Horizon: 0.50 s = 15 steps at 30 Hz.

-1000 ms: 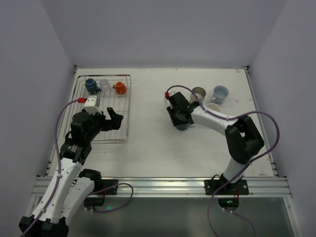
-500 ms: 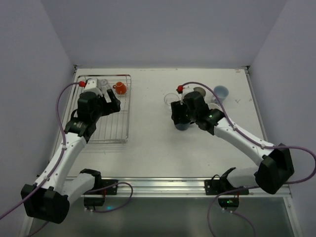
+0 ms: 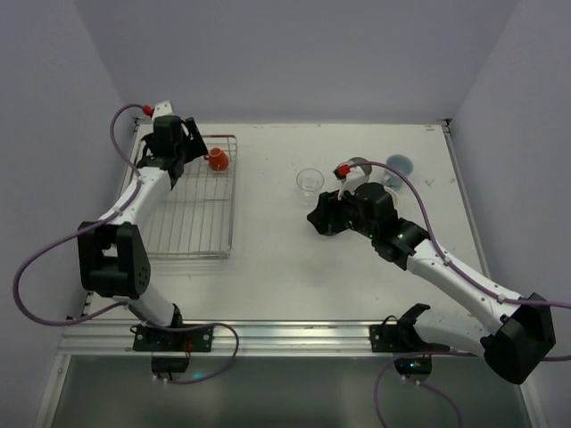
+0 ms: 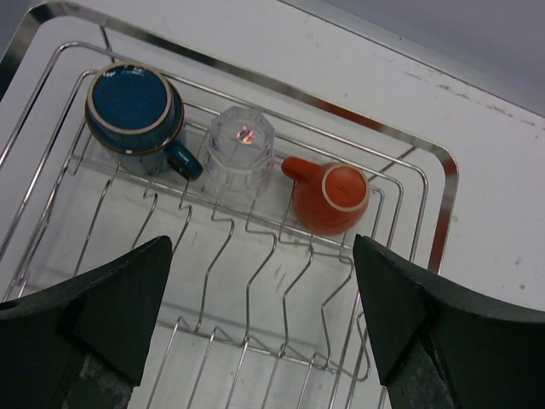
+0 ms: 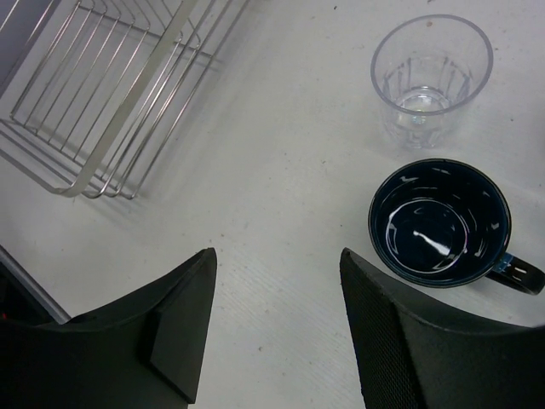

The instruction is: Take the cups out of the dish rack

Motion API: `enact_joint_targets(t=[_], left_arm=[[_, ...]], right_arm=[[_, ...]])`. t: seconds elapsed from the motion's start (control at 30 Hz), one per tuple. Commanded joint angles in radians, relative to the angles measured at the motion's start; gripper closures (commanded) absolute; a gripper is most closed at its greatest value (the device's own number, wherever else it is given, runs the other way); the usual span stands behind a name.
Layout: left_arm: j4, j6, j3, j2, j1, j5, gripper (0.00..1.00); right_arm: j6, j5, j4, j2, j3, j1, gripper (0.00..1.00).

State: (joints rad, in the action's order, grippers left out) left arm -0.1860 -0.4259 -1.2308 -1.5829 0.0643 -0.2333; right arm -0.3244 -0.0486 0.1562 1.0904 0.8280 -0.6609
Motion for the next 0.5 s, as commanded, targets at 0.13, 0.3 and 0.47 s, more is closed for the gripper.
enact_joint_targets(t=[0.13, 0.3, 0.47], left_arm=[[0.056, 0.084, -0.211, -0.228, -0.02, -0.078, 0.12], [0.049, 0.084, -0.28, -0.316, -0.037, -0.069, 0.18], [0.051, 0.088, -0.325, -0.393, -0.046, -0.043, 0.23]], right_arm=[[-0.022, -0.054, -0.092, -0.037, -0.02, -0.005, 0.38], [-0.021, -0.056, -0.087, -0.027, -0.017, -0.005, 0.38], [-0.018, -0.056, -0.086, -0.037, -0.018, -0.005, 0.38]])
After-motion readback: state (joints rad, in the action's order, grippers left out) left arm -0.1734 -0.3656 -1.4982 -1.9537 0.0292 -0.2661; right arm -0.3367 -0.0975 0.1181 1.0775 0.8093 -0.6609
